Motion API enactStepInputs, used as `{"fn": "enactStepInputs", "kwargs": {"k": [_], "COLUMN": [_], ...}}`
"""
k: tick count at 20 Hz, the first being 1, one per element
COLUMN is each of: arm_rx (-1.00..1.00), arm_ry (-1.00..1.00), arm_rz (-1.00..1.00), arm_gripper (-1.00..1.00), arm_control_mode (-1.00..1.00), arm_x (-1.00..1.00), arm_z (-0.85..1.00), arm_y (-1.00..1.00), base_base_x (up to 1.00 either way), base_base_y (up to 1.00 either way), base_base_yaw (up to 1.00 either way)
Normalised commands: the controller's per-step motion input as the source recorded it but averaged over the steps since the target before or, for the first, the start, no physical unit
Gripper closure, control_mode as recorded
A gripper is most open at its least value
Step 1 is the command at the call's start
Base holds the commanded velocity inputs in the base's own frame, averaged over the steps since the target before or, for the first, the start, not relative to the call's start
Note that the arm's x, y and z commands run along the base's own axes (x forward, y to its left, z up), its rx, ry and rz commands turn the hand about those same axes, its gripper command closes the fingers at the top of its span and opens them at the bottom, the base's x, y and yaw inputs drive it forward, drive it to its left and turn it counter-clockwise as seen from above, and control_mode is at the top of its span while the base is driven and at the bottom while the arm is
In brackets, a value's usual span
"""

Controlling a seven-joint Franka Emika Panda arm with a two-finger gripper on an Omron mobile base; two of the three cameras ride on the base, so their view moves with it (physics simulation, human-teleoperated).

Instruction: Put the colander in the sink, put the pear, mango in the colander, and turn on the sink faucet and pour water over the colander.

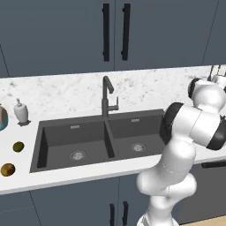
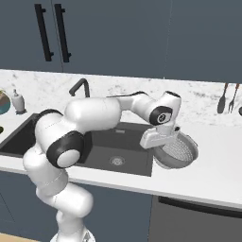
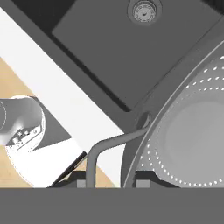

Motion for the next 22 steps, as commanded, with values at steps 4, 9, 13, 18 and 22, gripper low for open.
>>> {"fn": "enactStepInputs", "kwargs": {"k": [4,9,13,18,22], "arm_rx": [0.00,-0.02,-0.08,-0.04,0.00], "arm_ry": [0.00,-0.01,-0.02,-0.07,-0.14], "arm_rz": [0.29,0.46,0.61,0.61,0.62], "arm_gripper": [1.00,1.00,1.00,1.00,1.00], "arm_control_mode": [-1.00,-1.00,-1.00,-1.00,-1.00], "arm_x": [-0.45,-0.24,-0.18,-0.05,0.00], "arm_z": [0.27,0.29,0.32,0.27,0.20], "arm_y": [0.93,0.93,0.89,0.86,0.81], "base_base_x": [0.00,0.00,0.00,0.00,0.00], "base_base_y": [0.00,0.00,0.00,0.00,0.00], "base_base_yaw": [0.00,0.00,0.00,0.00,0.00]}}
